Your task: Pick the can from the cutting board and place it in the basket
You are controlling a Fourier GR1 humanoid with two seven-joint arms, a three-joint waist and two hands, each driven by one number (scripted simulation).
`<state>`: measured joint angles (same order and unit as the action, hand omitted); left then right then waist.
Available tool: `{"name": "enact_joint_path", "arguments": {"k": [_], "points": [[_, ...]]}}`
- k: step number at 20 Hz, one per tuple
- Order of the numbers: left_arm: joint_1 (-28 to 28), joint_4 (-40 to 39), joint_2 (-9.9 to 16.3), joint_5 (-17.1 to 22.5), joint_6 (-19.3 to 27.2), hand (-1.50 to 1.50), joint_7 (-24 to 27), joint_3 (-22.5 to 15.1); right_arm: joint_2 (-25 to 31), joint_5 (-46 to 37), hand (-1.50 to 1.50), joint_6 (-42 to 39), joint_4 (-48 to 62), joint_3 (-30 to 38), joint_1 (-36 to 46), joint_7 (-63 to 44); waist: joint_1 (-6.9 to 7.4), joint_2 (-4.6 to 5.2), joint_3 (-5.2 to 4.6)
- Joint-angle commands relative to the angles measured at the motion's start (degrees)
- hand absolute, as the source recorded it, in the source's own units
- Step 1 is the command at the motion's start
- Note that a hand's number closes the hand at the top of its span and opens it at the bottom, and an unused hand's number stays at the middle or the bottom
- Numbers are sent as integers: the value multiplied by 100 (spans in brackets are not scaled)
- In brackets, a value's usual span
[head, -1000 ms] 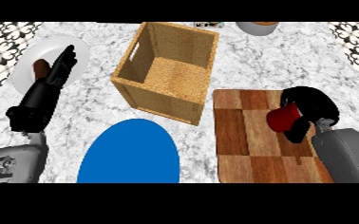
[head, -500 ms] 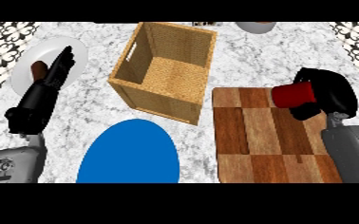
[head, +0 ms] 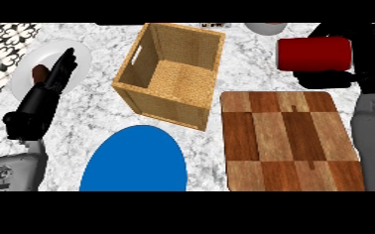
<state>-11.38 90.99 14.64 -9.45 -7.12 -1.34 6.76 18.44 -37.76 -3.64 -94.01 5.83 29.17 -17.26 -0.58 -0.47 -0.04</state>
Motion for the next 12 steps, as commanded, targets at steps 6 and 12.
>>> {"name": "enact_joint_path", "arguments": {"k": [6, 12], "points": [[88, 23, -106, -77, 36, 0, 102, -67, -330, 953, 150, -1203, -758, -169, 1924, -1778, 97, 26, -4], [-279, -305, -80, -114, 19, 0, 70, -45, -967, 704, 150, -1199, 219, -688, 3443, -2857, 133, 50, -6]]}}
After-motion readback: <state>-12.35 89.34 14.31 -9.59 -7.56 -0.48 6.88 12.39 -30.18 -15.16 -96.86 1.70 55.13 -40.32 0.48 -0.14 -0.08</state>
